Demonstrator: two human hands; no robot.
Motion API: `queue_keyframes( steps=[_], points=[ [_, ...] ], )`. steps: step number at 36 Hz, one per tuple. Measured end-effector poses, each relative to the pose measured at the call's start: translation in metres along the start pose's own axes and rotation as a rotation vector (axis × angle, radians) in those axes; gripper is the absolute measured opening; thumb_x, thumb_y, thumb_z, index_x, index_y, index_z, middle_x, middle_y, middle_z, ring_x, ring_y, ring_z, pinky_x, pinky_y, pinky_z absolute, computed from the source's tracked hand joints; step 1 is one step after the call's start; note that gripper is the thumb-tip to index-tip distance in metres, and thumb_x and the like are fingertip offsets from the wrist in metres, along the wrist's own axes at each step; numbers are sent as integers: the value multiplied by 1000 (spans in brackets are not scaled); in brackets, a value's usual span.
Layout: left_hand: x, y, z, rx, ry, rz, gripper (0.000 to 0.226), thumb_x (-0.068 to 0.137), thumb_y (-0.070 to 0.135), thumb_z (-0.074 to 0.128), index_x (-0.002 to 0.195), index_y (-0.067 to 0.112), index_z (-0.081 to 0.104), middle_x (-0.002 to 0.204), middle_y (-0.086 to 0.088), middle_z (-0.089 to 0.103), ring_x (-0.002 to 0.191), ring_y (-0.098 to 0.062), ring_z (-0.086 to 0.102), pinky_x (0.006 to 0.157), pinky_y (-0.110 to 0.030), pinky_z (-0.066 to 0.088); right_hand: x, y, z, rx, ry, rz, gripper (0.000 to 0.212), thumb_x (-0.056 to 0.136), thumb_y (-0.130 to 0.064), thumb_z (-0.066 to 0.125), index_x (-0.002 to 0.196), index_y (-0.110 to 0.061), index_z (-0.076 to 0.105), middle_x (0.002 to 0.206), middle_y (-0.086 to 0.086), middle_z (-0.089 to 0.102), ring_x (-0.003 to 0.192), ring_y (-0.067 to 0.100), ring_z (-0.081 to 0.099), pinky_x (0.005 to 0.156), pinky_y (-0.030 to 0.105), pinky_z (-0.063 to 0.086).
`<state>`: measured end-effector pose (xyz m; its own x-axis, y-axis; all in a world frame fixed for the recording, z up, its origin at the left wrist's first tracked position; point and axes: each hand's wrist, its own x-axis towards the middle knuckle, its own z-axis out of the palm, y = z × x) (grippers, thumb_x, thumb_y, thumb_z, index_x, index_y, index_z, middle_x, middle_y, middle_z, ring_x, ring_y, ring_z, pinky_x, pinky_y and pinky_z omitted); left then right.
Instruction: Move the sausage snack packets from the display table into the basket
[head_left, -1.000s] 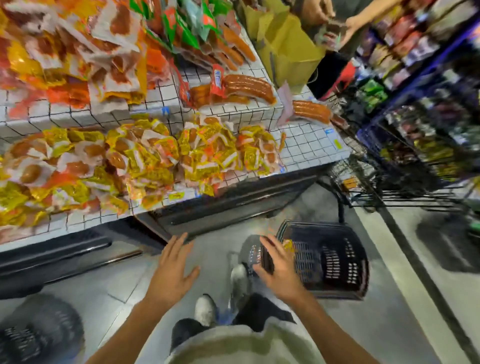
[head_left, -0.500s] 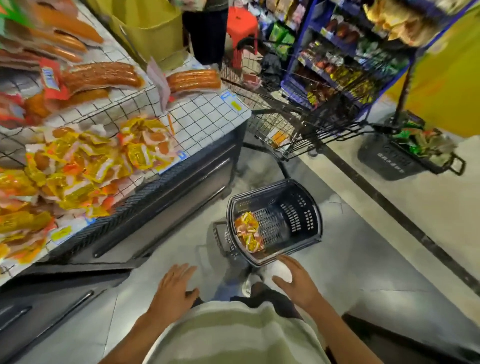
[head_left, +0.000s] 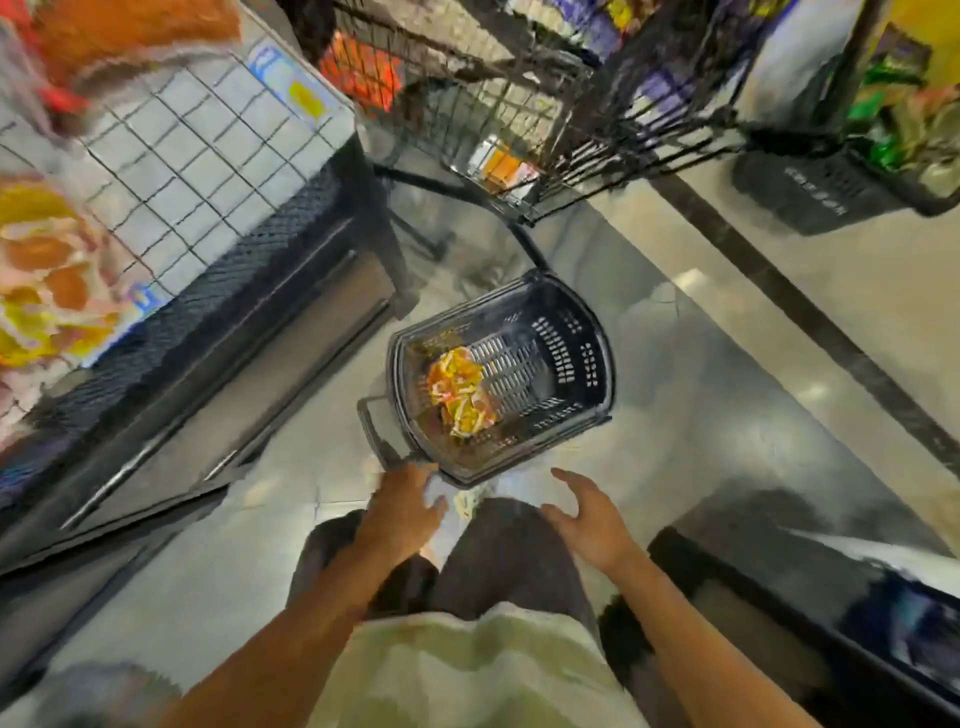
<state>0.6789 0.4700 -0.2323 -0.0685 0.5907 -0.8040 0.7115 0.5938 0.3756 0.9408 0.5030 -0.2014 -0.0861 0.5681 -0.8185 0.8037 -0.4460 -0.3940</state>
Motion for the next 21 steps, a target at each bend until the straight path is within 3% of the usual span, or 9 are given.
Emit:
queue_keyframes(
  steps=[2,5,11,15,19,21],
  points=[
    [24,-3,11,24,-9,27,41,92,37,61,127,17,61,127,-8,65,120,-29,61,99,-40,50,28,-2,2,-14,-23,8,56,100,-31,61,152,-20,41,158,1,41,142,21,41,113,24,29],
    [63,-12,26,93,-28,62,51,88,44,59,136,28,52,139,1,59,127,-22,56,105,-41,48,79,-8,14,-19,-54,22,58,100,-30,62,152,-16,41,156,3,43,142,22,42,116,28,31],
    [176,-37,59,282,-124,138,61,94,46,52,151,29,38,156,9,39,145,-14,34,120,-32,26,191,-9,63,103,-20,30,58,92,-15,73,145,-11,50,146,3,54,137,19,50,112,19,33],
    [254,-51,73,361,-159,185,61,98,45,46,155,30,30,161,6,33,149,-15,28,121,-26,18,267,2,98,105,-37,0,65,92,-12,70,151,-14,42,150,4,50,142,21,45,119,31,32],
    [326,-60,84,385,-193,233,56,96,36,50,150,24,40,148,-3,48,138,-22,43,115,-28,28,337,17,132,170,-13,63,68,90,-13,72,151,-20,43,148,4,53,137,24,48,102,12,28],
    [359,-65,90,387,-206,254,51,95,32,55,144,21,46,143,-6,51,136,-25,45,113,-32,31,369,27,147,201,-32,66,70,89,-12,73,151,-17,42,147,6,54,137,23,49,106,15,31]
  ],
)
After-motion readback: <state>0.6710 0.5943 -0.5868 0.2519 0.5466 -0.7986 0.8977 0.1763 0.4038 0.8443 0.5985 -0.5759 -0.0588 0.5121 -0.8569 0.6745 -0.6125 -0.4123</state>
